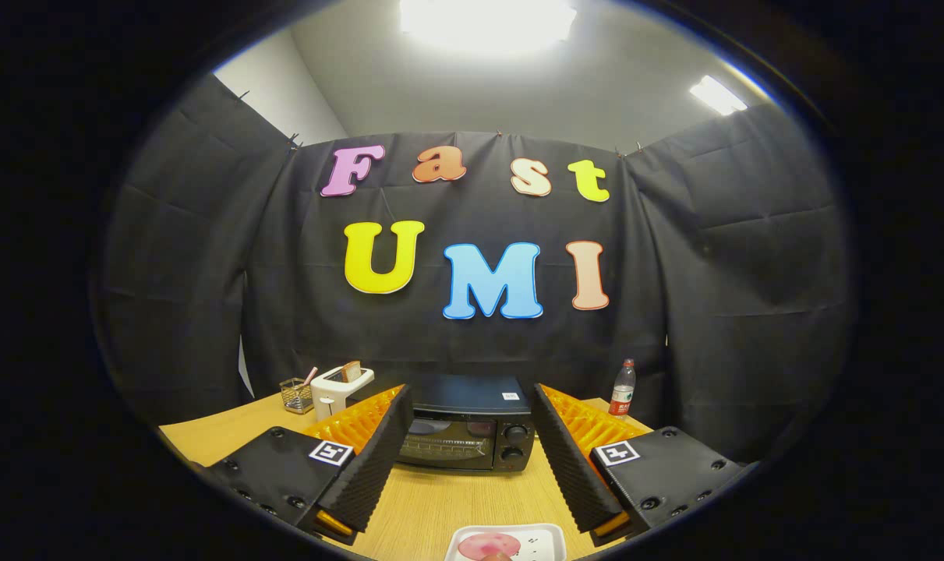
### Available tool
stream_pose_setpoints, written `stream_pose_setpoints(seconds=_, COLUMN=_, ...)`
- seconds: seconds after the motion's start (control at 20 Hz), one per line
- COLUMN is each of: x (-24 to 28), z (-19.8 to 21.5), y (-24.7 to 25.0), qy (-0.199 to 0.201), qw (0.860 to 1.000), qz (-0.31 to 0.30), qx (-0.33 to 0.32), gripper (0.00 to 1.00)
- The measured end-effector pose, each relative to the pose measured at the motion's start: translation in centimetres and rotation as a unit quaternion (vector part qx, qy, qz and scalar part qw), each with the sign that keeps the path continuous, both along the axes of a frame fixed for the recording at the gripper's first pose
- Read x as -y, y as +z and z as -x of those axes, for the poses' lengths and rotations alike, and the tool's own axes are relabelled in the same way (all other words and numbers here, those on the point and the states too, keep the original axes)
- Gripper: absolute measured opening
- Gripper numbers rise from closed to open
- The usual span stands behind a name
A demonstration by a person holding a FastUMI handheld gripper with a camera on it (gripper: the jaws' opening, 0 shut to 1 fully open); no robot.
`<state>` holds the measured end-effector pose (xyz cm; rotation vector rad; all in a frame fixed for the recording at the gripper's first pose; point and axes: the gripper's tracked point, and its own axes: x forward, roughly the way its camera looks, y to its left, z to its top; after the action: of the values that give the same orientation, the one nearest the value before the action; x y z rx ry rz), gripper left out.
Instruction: Open the toaster oven, put the food inside, and close the toaster oven door.
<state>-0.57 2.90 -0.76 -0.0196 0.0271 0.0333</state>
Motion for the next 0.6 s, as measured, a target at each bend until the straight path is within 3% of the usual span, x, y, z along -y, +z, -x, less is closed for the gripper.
stream_pose_setpoints(seconds=0.6, x=-3.0, z=-2.0, y=0.7, qy=0.019, qw=1.000, qz=-0.008, qx=-0.003, gripper=0.97)
